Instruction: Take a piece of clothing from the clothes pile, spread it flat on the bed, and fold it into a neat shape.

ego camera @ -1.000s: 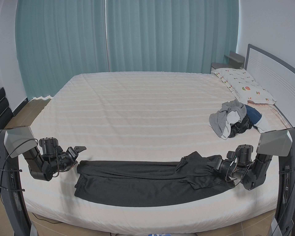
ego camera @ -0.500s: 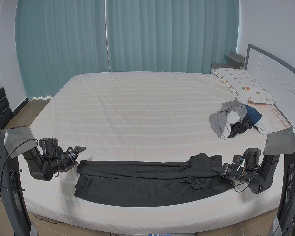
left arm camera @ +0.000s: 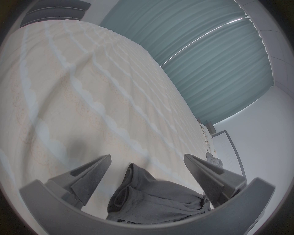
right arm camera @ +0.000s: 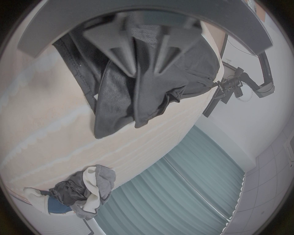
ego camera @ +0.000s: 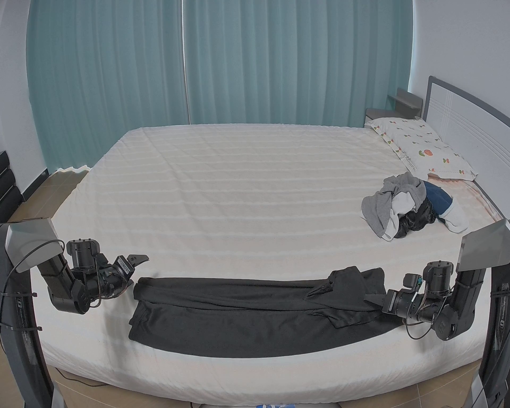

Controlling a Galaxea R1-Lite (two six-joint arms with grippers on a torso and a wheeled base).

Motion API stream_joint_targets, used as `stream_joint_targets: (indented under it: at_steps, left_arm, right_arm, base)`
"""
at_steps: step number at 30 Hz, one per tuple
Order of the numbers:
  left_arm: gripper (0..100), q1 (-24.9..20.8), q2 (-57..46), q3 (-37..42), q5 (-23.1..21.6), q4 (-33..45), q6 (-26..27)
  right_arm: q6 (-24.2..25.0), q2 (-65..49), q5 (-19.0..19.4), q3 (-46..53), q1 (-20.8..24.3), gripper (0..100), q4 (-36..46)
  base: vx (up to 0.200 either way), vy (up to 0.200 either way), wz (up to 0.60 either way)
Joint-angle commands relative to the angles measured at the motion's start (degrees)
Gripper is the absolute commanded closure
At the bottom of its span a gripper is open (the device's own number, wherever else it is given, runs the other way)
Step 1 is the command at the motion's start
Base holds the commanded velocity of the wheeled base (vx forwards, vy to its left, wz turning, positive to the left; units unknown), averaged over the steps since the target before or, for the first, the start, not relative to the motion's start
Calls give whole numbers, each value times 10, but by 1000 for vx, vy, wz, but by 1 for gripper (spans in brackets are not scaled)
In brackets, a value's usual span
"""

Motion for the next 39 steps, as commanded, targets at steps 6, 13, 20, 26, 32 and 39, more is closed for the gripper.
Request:
stream_joint_targets:
  at_steps: [6, 13, 20, 26, 32, 39]
  left_arm:
    - [0, -9, -99, 10, 1, 97, 11]
    - [0, -19, -149, 34, 6, 130, 5]
    - [0, -21, -198, 129, 3, 127, -9]
    - [0, -44, -220, 197, 5, 123, -38]
    - [0, -50, -191, 204, 29, 123, -36]
    - [0, -77, -145, 206, 81, 111, -33]
  right_arm:
    - [26, -58, -9, 0, -7, 0, -21]
    - [83, -145, -60, 54, -3, 0, -14]
    - [172, -185, -68, 157, 34, 0, -28]
    - [282, -182, -136, 204, 61, 0, -29]
    - [318, -147, -141, 201, 64, 0, -29]
    - [319, -101, -139, 207, 65, 0, -75]
  base:
    - [0, 0, 0]
    - [0, 0, 0]
    - [-29, 0, 0]
    - [-200, 0, 0]
    - [-67, 0, 0]
    - [0, 0, 0]
